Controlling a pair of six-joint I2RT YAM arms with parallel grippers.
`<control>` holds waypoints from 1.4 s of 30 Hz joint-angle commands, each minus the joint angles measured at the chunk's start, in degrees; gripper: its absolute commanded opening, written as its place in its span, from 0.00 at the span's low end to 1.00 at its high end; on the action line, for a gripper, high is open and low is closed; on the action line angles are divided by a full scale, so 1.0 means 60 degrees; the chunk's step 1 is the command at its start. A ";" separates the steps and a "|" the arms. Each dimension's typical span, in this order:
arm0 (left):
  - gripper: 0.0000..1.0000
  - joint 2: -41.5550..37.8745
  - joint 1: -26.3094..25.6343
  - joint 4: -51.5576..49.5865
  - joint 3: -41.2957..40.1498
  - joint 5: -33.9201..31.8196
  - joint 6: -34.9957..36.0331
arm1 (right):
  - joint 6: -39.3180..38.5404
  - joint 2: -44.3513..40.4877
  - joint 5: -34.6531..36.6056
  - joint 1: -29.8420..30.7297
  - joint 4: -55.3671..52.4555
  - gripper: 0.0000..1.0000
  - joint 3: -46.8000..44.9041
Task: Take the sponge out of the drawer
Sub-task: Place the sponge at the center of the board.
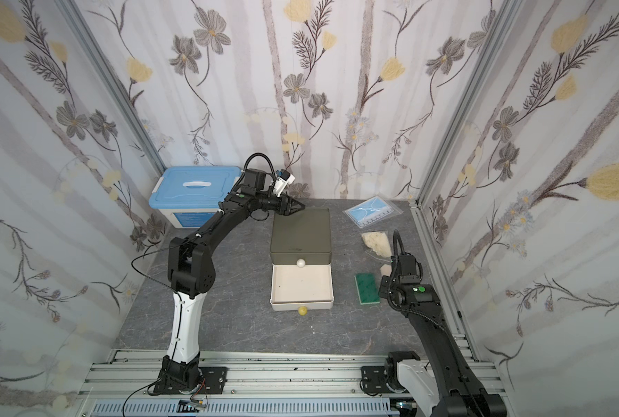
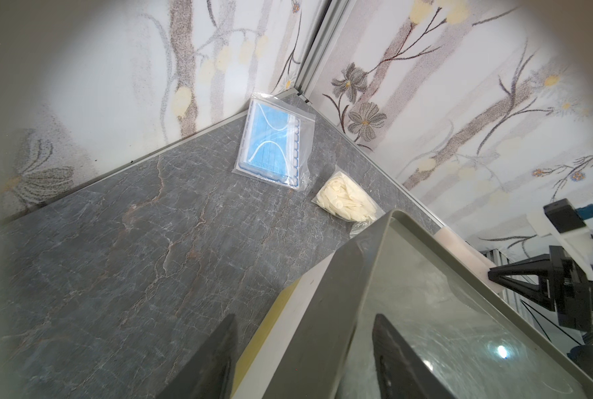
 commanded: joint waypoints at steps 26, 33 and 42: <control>0.63 0.0246 0.0024 0.0182 -0.0307 0.0304 -0.0087 | -0.0746 0.4188 -0.0486 -0.0866 -0.1380 0.00 0.2075; 0.63 0.0186 0.0023 0.0133 -0.0313 0.0305 -0.0038 | -0.0764 0.4838 -0.0450 -0.0850 -0.1213 0.14 0.2081; 0.63 0.0230 0.0015 0.0125 -0.0239 0.0336 -0.0124 | -0.0779 0.4667 -0.0253 -0.0757 -0.1267 0.33 0.2092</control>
